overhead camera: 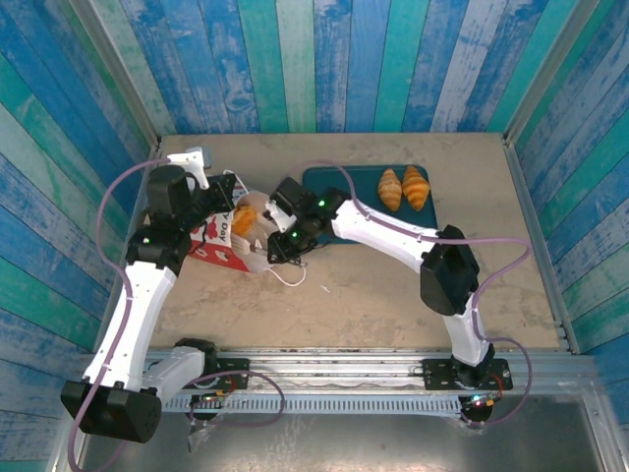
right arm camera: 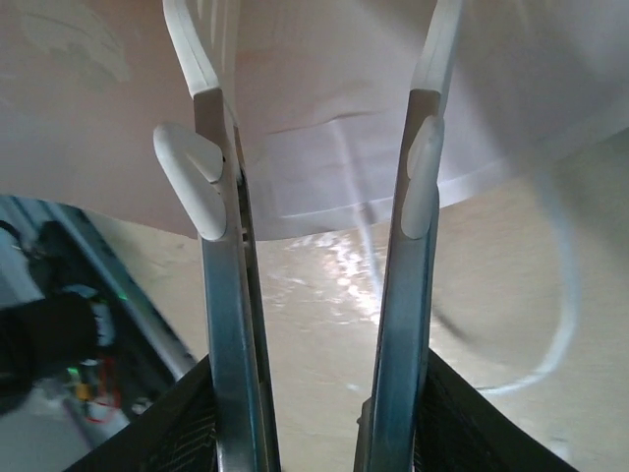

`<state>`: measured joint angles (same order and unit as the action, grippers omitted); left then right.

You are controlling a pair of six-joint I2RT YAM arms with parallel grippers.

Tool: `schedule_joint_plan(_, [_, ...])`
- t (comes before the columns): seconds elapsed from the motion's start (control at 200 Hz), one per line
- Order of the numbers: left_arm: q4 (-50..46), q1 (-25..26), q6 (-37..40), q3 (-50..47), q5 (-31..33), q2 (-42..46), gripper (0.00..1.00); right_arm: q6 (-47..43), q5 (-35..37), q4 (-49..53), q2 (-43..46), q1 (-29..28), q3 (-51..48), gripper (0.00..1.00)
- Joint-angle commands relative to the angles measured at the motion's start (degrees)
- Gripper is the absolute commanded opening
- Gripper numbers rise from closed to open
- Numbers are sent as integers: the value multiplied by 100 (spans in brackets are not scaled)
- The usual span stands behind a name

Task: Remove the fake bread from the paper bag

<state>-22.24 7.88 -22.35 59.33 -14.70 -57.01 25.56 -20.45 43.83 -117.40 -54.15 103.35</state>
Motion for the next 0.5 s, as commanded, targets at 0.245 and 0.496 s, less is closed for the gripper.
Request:
schedule_joint_plan(0.245, [196,1,-10,-27,-89,73,0,2511,-876,-2542,238,42,-814,49])
schedule_joint_plan(0.496, [152,3,27,-14,-82,76,0,3131,-629,-2844,228,75,-1081,49])
